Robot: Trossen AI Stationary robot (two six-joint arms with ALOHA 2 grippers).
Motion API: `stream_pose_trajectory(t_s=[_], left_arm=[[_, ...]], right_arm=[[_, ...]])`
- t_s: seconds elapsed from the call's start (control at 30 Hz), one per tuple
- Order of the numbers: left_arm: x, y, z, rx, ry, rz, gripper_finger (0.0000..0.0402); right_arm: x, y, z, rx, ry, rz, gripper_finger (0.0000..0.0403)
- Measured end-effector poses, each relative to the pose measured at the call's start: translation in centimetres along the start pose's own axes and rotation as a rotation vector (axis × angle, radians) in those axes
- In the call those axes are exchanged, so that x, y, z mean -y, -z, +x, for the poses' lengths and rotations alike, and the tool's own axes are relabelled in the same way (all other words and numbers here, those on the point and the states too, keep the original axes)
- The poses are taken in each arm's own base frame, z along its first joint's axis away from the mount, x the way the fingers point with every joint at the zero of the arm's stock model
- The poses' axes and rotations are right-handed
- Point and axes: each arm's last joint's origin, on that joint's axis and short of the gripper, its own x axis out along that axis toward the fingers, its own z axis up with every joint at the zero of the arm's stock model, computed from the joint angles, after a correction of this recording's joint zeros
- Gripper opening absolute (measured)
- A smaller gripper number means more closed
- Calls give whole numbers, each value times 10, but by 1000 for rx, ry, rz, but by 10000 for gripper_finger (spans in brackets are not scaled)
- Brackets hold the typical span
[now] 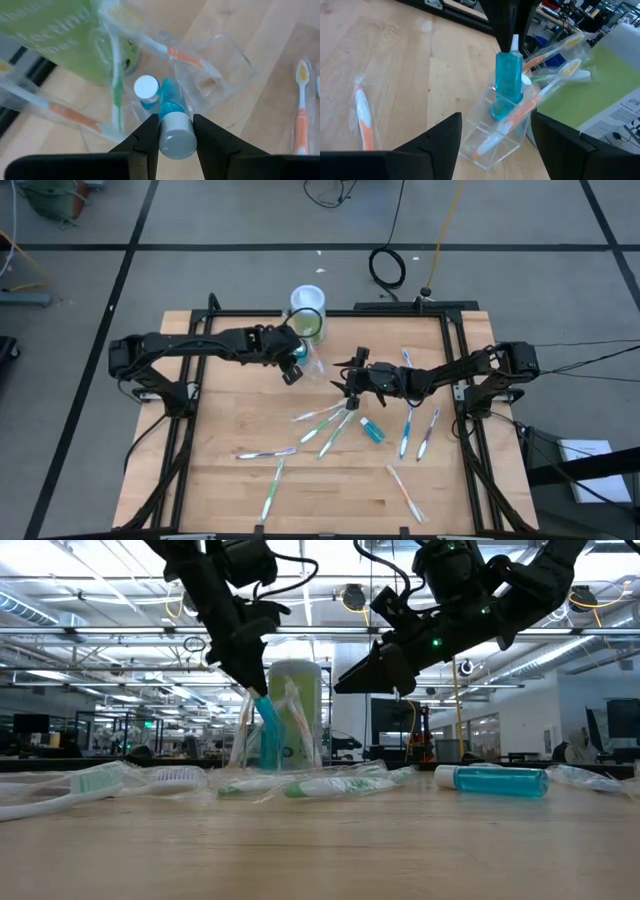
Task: Pick & Place toothbrushing station
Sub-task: Put the blue mouthwash bottle into the middle of the transparent organizer
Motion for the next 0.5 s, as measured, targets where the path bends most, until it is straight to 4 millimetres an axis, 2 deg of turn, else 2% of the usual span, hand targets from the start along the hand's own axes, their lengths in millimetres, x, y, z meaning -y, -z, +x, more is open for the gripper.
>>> stream_pose_trajectory(t_s=[0.27,0.5], left_arm=[[2,2,15,-44,33,21,104],[2,2,18,-38,31,43,109]], right_arm=[[0,0,0,0,0,2,226],[0,0,0,0,0,2,223]])
